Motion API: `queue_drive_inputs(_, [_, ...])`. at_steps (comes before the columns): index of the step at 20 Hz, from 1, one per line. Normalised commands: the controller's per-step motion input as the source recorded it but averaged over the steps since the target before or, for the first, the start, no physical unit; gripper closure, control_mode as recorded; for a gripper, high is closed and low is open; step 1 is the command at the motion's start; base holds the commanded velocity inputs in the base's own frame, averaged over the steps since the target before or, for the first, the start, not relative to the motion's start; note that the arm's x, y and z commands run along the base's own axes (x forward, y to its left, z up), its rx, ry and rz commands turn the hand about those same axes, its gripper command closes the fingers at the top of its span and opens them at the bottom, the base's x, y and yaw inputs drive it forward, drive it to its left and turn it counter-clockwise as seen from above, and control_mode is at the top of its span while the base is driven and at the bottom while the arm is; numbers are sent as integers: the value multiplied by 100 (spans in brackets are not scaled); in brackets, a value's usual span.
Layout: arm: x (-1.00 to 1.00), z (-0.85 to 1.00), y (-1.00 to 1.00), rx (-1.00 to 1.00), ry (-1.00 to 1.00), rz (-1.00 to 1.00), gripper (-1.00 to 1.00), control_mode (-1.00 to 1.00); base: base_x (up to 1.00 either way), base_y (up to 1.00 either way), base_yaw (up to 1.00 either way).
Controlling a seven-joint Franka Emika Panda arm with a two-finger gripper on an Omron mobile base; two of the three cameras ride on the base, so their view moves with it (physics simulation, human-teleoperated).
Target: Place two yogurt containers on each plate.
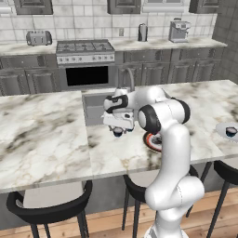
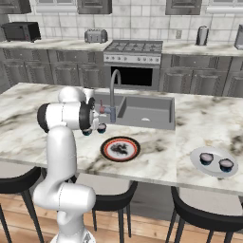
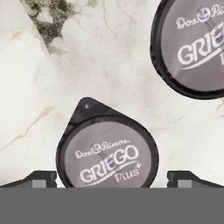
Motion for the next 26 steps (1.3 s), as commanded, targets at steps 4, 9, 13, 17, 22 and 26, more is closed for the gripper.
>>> queue_drive_inputs(4, [0,-6,0,0,0,0,-100,-100,0,0,0])
queue_drive_inputs(9, [0,-7,0,0,0,0,-100,-100,0,0,0])
queue_drive_inputs(13, [0,-9,0,0,0,0,-100,-100,0,0,0])
queue_drive_inputs(17, [1,-9,0,0,0,0,-100,-100,0,0,0])
queue_drive_inputs(22, [2,-3,2,0,-1,0,100,-100,0,0,0])
queue_drive_inputs(26, [-2,1,0,0,-10,0,100,-100,0,0,0])
